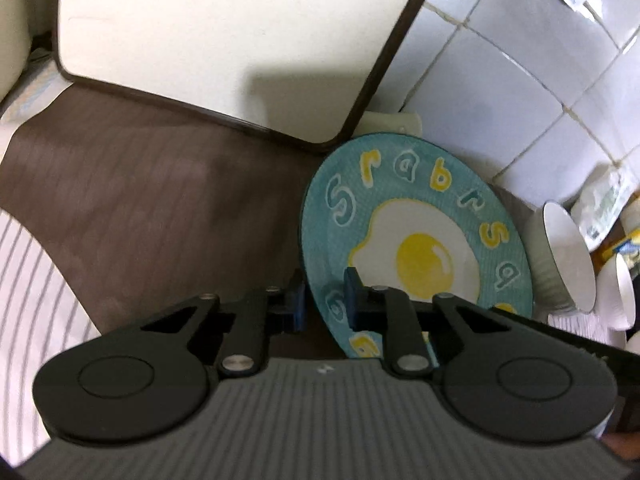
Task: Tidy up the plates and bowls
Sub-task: 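Move both grippers to the blue fried-egg plate and grasp its rim, then lift the blue plate with both grippers and lower it onto the bunny plate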
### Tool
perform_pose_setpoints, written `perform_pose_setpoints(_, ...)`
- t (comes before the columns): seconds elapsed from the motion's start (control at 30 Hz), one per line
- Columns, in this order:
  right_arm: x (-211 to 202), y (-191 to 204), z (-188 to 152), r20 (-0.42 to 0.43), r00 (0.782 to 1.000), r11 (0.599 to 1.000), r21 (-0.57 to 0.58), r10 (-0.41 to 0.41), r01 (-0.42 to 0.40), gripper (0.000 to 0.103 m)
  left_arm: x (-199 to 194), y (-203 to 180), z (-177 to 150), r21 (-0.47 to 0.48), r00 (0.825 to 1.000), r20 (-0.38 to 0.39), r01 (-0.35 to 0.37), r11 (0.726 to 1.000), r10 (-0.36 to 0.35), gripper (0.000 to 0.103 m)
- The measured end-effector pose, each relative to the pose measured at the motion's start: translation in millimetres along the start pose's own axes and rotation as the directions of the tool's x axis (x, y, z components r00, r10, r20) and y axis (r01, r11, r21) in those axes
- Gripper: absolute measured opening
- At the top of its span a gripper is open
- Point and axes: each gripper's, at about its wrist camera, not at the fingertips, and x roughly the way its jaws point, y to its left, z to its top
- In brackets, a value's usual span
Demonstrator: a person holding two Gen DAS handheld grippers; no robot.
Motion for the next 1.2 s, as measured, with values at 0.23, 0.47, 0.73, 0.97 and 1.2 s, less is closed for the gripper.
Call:
perform_pose_setpoints(0.23,-6.2,4.6,3.0,0.012,1.0,0.998,-0.063,0.012,-0.012,0.022,-3.7,-9.1,1.1,0.002,0.999,0.007,-0.048,0.999,0.048,0.018)
perform_pose_setpoints(0.47,-36.7,9.0,0.8,0.034,0.998,0.995,-0.085,0.061,-0.058,0.022,-35.6,-25.6,-7.8,0.022,0.996,0.035,-0.082,0.996,0.081,0.018)
perform_pose_setpoints(0.73,-105.0,7.2,-17.6,0.076,0.99,0.992,-0.061,0.119,-0.114,0.022,-104.7,-59.2,-24.7,0.096,0.994,0.081,-0.086,0.992,0.079,0.018)
perform_pose_setpoints(0.97,-165.9,1.8,-40.4,0.119,0.986,0.992,-0.06,0.119,-0.112,0.022,-150.1,-82.8,-47.8,0.125,0.997,0.077,-0.041,0.991,0.032,0.018)
perform_pose_setpoints(1.2,-206.8,-13.3,-67.2,0.122,0.989,0.996,-0.048,0.08,-0.075,0.022,-166.7,-107.9,-76.6,0.149,0.999,0.032,0.005,0.989,-0.01,0.018)
